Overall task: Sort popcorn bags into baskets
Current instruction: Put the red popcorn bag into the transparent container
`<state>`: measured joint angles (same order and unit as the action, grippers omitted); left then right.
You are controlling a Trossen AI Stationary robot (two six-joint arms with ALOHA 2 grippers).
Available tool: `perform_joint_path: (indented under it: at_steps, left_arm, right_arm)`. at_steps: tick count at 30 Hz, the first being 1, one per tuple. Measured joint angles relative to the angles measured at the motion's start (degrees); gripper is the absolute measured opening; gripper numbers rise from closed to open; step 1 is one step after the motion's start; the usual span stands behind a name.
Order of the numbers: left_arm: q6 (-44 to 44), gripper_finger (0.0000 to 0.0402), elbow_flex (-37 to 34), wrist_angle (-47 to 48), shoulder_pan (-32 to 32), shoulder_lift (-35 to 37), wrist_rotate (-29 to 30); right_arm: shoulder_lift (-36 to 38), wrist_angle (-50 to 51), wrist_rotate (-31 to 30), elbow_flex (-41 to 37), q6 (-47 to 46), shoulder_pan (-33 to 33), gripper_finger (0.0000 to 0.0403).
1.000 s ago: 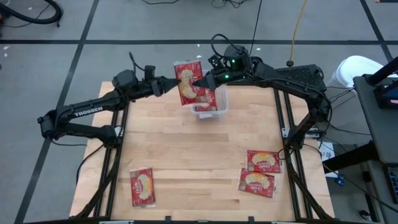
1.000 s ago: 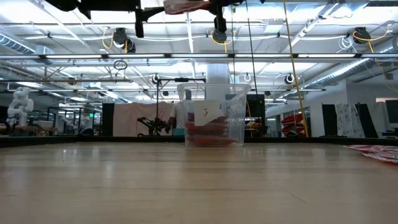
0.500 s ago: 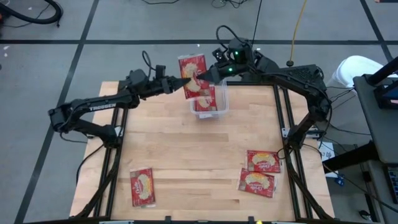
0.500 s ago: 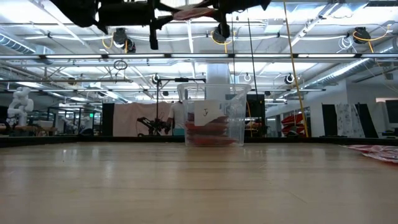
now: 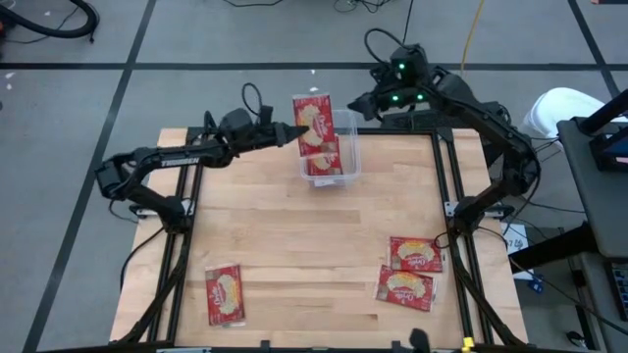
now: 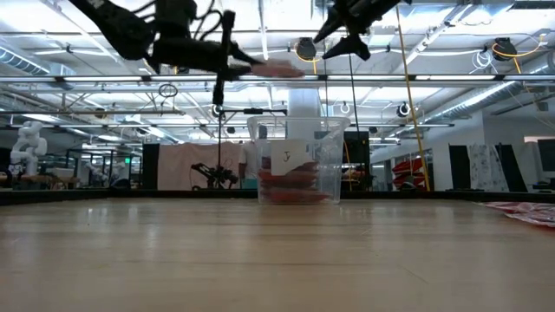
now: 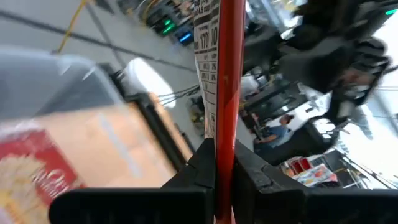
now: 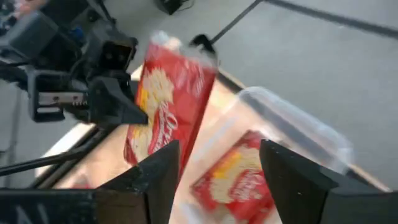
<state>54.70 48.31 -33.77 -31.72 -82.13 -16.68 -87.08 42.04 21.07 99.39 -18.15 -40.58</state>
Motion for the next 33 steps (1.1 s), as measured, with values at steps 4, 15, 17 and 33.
perform_joint_path:
  at_steps: [4,15,17,33]
  left_arm:
    - [4.35,0.0026,0.0,1.07,-0.02,-4.15,0.41]
    - [7.43,0.002,3.34,3.88,-0.02,-13.27,0.54]
    - [7.17,0.0022,4.97,5.27,-0.02,-14.24,0.25]
    - [2.56,0.006,14.51,28.73,-0.02,-14.86,4.32]
  right_arm:
    - [1.23,1.98,-2.45,0.0,3.11,-1.57,0.0216]
    - [1.52,2.08,-3.04,-1.72,7.94,-2.51,0.0211]
    - [1.41,2.43,-3.0,-2.35,7.95,-2.51,0.0211]
    - [1.47,2.54,-1.25,-3.04,9.04,-2.51,0.021]
